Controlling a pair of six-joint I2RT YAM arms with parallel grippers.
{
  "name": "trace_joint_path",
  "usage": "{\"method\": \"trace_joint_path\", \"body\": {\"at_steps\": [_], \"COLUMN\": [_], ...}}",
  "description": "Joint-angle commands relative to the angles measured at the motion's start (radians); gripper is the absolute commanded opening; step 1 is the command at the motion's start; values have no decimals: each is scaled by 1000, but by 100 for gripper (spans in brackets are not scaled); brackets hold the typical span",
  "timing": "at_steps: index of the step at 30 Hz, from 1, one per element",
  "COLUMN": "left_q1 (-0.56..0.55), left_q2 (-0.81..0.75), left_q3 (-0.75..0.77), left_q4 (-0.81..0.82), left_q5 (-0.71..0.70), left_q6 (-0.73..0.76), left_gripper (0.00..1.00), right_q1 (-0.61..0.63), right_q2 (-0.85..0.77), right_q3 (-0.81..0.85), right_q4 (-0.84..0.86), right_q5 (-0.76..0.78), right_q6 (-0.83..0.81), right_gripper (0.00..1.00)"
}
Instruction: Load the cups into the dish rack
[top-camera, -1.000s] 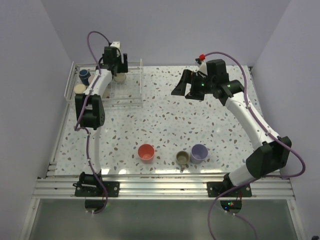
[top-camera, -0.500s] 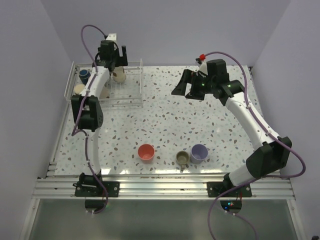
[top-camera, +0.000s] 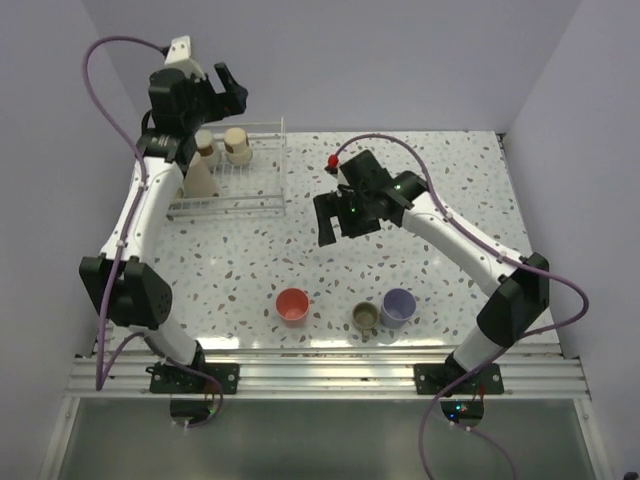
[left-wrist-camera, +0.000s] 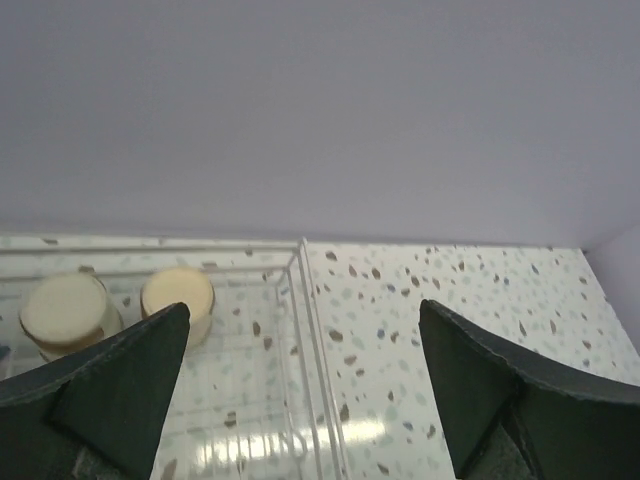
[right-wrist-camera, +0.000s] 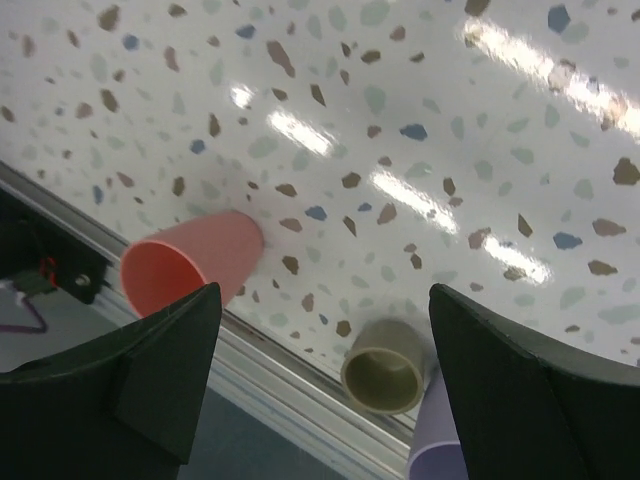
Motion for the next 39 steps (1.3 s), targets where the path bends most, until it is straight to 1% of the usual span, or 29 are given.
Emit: {"method": "trace_joint_path", "body": {"at_steps": [1,2,3,4,5,6,7,9,10,12,13,17,24,32,36,39], "left_q1": [-46,-52,-56,-59,-63,-66,-68,-72,-74,-75,-77,-77,-79,-79,-79,-79], "left_q2": [-129,-166,-201,-270,-306,-339,-402,-459,-500,-534,-559,-608,-659,-669,-665,-666], "left_q3": [-259,-306,-384,-419,-452,-513,-541,-613,-629,-661,-667,-677,-704,-704,-703,-697], "left_q4": [13,12,9,-5,-11,-16,-28,-42,-59,-76,-94,-139,-168,-179,-186,-195], "left_q5": [100,100,105,103,102,102,102,91,90,80,76,62,70,83,87,85], "left_q6": [-68,-72,-76,-78,-79,-88,-93,-107,-108,-110,-108,-105,-108,-95,-84,-73], "left_gripper": [100,100,100,100,100,100,100,100,100,100,100,100,99,99,99,99], "right_q1": [47,54,57,61,66,74,96,116,133,147,164,210,290,319,333,337], "right_q2": [26,7,-5,-17,-36,-43,-48,-62,-65,-72,-77,-83,-86,-57,4,19], "right_q3": [-41,-67,-125,-153,-178,-222,-237,-264,-285,-313,-319,-350,-411,-480,-494,-501], "right_q4": [-137,-137,-128,-126,-122,-117,-120,-123,-121,-109,-106,-95,-65,17,59,81], "right_q5": [150,153,153,151,151,153,153,171,170,159,157,160,167,173,176,183], "right_q6": [-29,-18,-8,11,14,17,19,31,35,54,69,103,163,203,210,218], "right_gripper": [87,86,82,78,74,68,61,56,54,52,48,39,40,40,39,38]}}
